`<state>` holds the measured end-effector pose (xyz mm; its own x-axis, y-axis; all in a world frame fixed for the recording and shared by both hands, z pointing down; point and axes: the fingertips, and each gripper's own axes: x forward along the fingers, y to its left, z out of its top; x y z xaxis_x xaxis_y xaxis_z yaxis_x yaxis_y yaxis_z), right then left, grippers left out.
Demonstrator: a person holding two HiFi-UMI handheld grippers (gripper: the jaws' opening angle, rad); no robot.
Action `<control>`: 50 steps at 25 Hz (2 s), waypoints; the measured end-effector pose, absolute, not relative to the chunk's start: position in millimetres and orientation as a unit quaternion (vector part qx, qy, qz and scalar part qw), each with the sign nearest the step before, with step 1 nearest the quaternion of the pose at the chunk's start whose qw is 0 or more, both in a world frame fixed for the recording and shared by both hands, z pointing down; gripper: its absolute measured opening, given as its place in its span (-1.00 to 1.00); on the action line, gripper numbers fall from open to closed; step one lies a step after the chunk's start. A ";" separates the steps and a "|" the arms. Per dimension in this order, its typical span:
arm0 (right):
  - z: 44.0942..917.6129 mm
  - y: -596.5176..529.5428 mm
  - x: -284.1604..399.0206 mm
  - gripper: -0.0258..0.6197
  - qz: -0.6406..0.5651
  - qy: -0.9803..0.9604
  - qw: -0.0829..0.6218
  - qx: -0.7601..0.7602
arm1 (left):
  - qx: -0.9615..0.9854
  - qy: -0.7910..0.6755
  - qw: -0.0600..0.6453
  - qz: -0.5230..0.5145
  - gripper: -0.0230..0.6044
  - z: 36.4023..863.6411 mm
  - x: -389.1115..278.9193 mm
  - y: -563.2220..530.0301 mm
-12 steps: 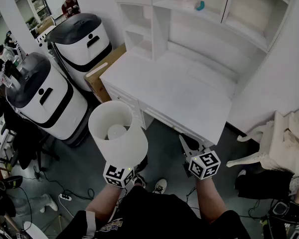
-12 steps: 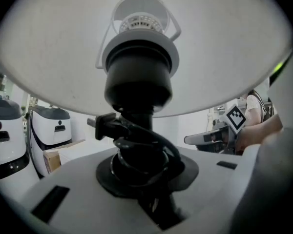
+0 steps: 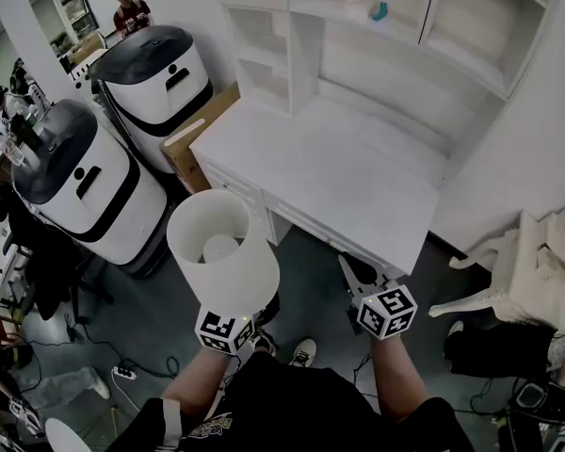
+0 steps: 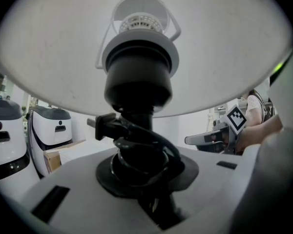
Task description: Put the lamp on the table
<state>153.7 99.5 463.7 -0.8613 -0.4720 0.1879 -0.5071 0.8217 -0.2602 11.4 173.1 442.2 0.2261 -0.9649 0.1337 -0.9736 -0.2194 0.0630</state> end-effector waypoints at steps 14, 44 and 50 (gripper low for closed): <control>466.9 89.7 156.2 -0.84 0.159 -0.951 0.057 0.258 | 0.783 -0.618 0.064 0.031 -0.63 443.6 11.9 162.4; 470.4 65.9 93.5 -0.84 0.174 -0.947 0.061 0.265 | 0.784 -0.617 0.069 0.028 -0.63 442.4 -50.5 142.8; 467.3 55.1 67.3 -0.84 0.174 -0.945 0.059 0.271 | 0.786 -0.613 0.069 0.029 -0.63 441.6 -78.6 132.5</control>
<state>67.3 55.1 467.3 -0.8467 -0.4909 0.2053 -0.5318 0.7932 -0.2965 -78.6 132.5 441.6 0.2464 -0.9603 0.1308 -0.9684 -0.2386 0.0725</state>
